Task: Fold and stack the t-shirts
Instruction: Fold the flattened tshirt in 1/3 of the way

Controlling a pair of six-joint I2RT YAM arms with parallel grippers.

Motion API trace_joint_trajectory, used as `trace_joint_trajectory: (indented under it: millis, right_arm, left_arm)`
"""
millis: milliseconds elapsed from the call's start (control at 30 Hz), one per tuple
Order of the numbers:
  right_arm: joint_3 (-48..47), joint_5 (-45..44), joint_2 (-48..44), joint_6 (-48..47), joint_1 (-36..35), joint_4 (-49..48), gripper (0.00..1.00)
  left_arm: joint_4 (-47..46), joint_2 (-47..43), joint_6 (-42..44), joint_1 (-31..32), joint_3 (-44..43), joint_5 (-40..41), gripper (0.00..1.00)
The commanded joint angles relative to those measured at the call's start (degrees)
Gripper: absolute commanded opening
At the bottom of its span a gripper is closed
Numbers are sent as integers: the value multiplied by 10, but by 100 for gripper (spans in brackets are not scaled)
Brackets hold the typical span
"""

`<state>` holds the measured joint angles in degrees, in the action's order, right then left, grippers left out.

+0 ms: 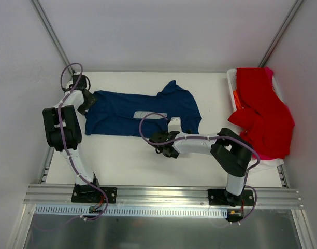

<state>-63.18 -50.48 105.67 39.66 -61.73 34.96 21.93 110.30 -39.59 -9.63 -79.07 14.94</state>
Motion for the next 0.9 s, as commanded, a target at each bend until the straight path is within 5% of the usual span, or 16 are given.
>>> trace_joint_trajectory:
  millis: [0,400,667,767,867]
  right_arm:
    - [-10,52,26,-15,-1,21,99]
    - [-79,-21,-86,-26,-1,156,100]
    - [-152,-65,-182,-59,2,237,100]
    - [-189,-88,-211,-114,33,228,99]
    - [-187,32,-223,-250,125,91,99]
  left_arm:
    - [3,4,4,-15,-39,-43,64]
    - [-12,-174,-19,-13,7,-77,73]
    - [-11,-169,-74,-26,2,-58,74]
    - [-15,-148,-118,-32,3,-55,73]
    - [-19,-92,-129,-31,-27,-111,72]
